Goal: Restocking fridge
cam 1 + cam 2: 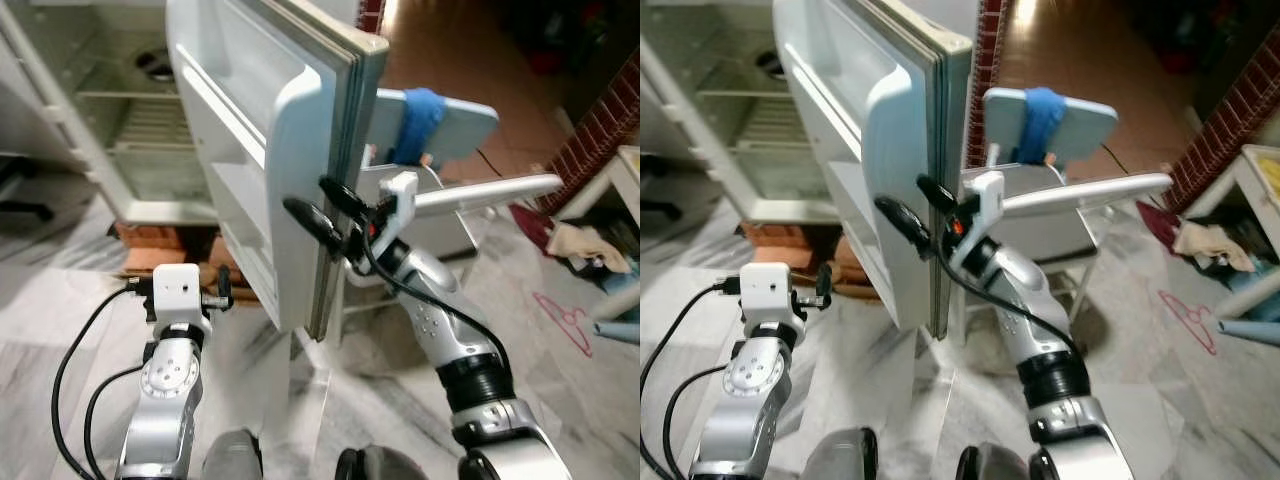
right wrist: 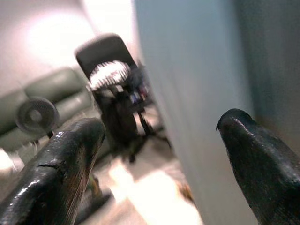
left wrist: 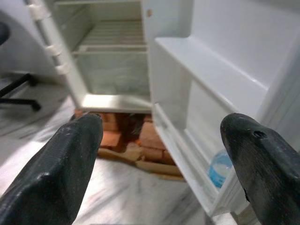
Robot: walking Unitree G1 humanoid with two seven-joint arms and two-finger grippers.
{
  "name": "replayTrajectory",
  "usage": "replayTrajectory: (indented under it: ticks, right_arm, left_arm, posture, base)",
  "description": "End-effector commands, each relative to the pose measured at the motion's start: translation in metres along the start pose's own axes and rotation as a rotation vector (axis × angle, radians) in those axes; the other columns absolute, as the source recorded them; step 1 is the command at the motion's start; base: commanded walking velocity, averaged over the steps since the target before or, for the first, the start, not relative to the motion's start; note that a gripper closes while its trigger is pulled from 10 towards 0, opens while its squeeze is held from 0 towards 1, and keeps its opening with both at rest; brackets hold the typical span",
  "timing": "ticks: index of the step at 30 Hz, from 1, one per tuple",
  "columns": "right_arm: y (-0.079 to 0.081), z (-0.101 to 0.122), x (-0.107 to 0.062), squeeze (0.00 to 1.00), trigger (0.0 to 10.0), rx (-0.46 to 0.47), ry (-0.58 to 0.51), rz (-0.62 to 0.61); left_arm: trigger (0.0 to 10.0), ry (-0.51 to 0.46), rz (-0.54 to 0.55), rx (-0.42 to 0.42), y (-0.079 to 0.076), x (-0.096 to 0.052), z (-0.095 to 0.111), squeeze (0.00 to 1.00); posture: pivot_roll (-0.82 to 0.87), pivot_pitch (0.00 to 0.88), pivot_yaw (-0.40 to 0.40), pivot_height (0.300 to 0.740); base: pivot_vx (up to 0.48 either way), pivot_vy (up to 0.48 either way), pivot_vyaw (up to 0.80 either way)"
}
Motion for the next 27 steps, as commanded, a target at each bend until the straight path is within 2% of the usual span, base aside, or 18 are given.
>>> replayTrajectory:
  ticks: [1, 5, 7, 11, 13, 14, 15, 16, 17, 19, 20, 21, 22, 25, 26, 27]
  right_arm:
    - [0.002, 0.004, -0.004, 0.00, 10.0, -0.005, 0.000, 0.031]
    - [0.006, -0.003, -0.022, 0.00, 10.0, 0.020, 0.055, 0.072]
    - [0.010, -0.008, -0.034, 0.00, 10.0, 0.023, 0.111, 0.100]
    - [0.012, -0.014, -0.039, 0.00, 10.0, 0.007, 0.155, 0.129]
    - [0.009, -0.025, -0.044, 0.00, 10.0, -0.068, 0.219, 0.114]
    - [0.009, -0.025, -0.044, 0.00, 10.0, -0.068, 0.219, 0.114]
    - [-0.007, -0.030, -0.040, 0.00, 10.0, -0.187, 0.254, 0.005]
    - [-0.014, -0.030, -0.037, 0.00, 10.0, -0.221, 0.257, -0.048]
    - [-0.014, -0.030, -0.037, 0.00, 10.0, -0.221, 0.257, -0.048]
    - [-0.030, -0.017, -0.025, 0.00, 10.0, -0.299, 0.202, -0.211]
    - [-0.036, -0.010, -0.019, 0.00, 10.0, -0.309, 0.169, -0.276]
    - [-0.040, -0.002, -0.013, 0.00, 10.0, -0.300, 0.129, -0.334]
    - [-0.042, 0.007, -0.001, 0.00, 10.0, -0.256, 0.083, -0.389]
    - [-0.039, 0.014, 0.018, 0.00, 10.0, -0.217, 0.038, -0.420]
    - [-0.036, 0.016, 0.029, 0.00, 10.0, -0.199, 0.023, -0.427]
    - [-0.027, 0.019, 0.048, 0.00, 10.0, -0.174, -0.005, -0.420]
  left_arm:
    - [10.0, -0.012, 0.011, 0.016, 0.002, -0.001, 0.004, 0.00]
    - [10.0, -0.012, 0.097, 0.033, 0.020, -0.004, 0.003, 0.00]
    - [10.0, -0.010, 0.163, 0.028, 0.037, -0.004, 0.003, 0.00]
    - [10.0, -0.016, 0.191, 0.029, 0.046, -0.006, 0.004, 0.00]
    - [10.0, -0.013, 0.200, 0.039, 0.050, -0.009, 0.004, 0.00]
    - [10.0, -0.013, 0.200, 0.039, 0.050, -0.009, 0.004, 0.00]
    - [10.0, 0.000, 0.176, 0.036, 0.047, -0.012, 0.001, 0.00]
    - [10.0, 0.003, 0.164, 0.031, 0.045, -0.012, 0.000, 0.00]
    - [10.0, 0.003, 0.164, 0.031, 0.045, -0.012, 0.000, 0.00]
    - [10.0, 0.002, 0.158, 0.047, 0.042, -0.015, 0.000, 0.00]
    - [10.0, 0.002, 0.167, 0.056, 0.044, -0.017, -0.001, 0.00]
    - [10.0, 0.002, 0.187, 0.070, 0.048, -0.020, -0.002, 0.00]
    - [10.0, 0.015, 0.232, 0.086, 0.061, -0.025, -0.005, 0.00]
    - [10.0, 0.066, 0.304, 0.070, 0.080, -0.035, -0.015, 0.00]
    - [10.0, 0.095, 0.328, 0.064, 0.087, -0.040, -0.021, 0.00]
    - [10.0, 0.141, 0.361, 0.063, 0.095, -0.048, -0.031, 0.00]
  posture:
    - [0.11, 0.113, -0.047, 0.740]
    - [0.12, 0.116, -0.046, 0.740]
    - [0.12, 0.120, -0.052, 0.740]
    - [0.13, 0.120, -0.055, 0.740]
    - [0.13, 0.121, -0.056, 0.740]
    - [0.13, 0.121, -0.056, 0.740]
    - [0.14, 0.121, -0.054, 0.740]
    - [0.14, 0.121, -0.054, 0.740]
    - [0.14, 0.121, -0.054, 0.740]
    - [0.14, 0.120, -0.051, 0.740]
    - [0.14, 0.120, -0.050, 0.740]
    - [0.14, 0.120, -0.049, 0.740]
    - [0.15, 0.121, -0.050, 0.740]
    - [0.17, 0.121, -0.055, 0.740]
    - [0.17, 0.121, -0.058, 0.740]
    - [0.18, 0.121, -0.065, 0.740]
  base:
    - [0.000, 0.000, 0.00]
    - [0.000, 0.000, 0.00]
    - [0.000, 0.000, 0.00]
    - [0.000, 0.000, 0.00]
    - [0.000, 0.000, 0.00]
    - [0.000, 0.000, 0.00]
    - [0.000, 0.000, 0.00]
    - [0.000, 0.000, 0.00]
    - [0.000, 0.000, 0.00]
    - [0.000, 0.000, 0.00]
    - [0.000, 0.000, 0.00]
    - [0.000, 0.000, 0.00]
    - [0.000, 0.000, 0.00]
    - [0.000, 0.000, 0.00]
    - [0.000, 0.000, 0.00]
    - [0.000, 0.000, 0.00]
Point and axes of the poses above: a point about 5 cm out from each wrist's last joint towards the gripper, its own x axis pointing out of the wrist towards the gripper, its own z axis along the axis of the wrist's last joint, y = z × x, the point moved 3 cm from there along x, pointing out of the wrist towards the gripper, and after that the axes turned 6 degrees about -x, right-handed, at the moved point
